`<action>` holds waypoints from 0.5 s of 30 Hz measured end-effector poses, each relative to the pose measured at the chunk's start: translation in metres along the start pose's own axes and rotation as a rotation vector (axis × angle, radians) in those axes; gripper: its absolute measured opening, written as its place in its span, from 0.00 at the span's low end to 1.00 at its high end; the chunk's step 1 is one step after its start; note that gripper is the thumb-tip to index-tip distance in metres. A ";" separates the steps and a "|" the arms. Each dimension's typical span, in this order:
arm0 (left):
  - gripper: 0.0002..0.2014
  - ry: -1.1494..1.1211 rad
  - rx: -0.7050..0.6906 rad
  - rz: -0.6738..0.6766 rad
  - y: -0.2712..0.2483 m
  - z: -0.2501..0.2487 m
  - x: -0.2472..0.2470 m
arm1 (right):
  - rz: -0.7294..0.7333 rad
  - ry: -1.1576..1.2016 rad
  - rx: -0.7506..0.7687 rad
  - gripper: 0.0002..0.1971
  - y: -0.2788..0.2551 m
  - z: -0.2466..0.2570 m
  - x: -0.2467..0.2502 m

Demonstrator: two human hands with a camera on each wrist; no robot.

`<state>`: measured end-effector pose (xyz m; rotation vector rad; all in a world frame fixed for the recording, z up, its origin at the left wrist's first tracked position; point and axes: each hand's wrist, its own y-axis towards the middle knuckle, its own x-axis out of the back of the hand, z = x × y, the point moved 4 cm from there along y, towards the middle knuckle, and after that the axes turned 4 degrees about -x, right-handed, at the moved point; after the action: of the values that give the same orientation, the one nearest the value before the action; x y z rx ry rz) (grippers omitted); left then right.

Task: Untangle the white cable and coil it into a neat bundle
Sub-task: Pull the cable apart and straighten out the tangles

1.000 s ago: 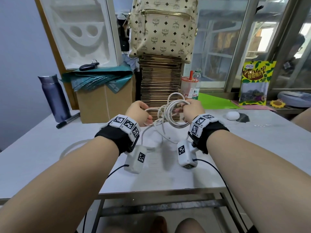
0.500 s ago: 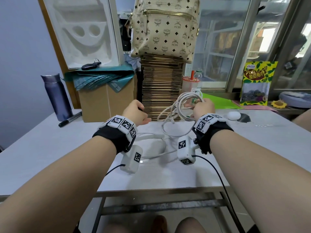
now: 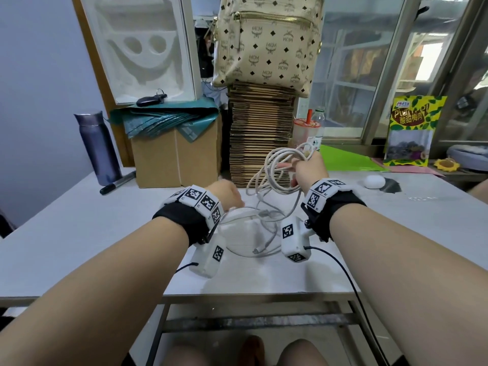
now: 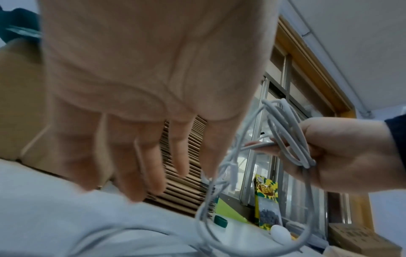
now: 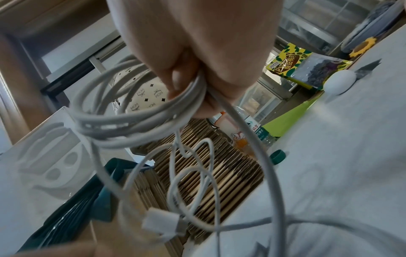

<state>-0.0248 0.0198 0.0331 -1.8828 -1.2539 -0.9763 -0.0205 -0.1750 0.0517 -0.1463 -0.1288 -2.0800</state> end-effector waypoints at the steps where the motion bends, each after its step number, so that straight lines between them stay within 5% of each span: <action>1: 0.14 -0.099 -0.034 -0.047 0.001 -0.003 0.001 | 0.020 -0.001 0.000 0.15 0.000 -0.001 -0.003; 8: 0.02 -0.360 -0.192 -0.083 0.003 -0.019 -0.013 | 0.189 -0.009 -0.016 0.05 -0.009 -0.003 -0.016; 15: 0.13 -0.289 -0.146 -0.123 0.003 -0.013 -0.020 | 0.348 -0.102 0.005 0.05 -0.020 -0.012 -0.021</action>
<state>-0.0295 -0.0007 0.0221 -2.1390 -1.5168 -0.9019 -0.0284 -0.1492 0.0357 -0.2531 -0.1586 -1.7252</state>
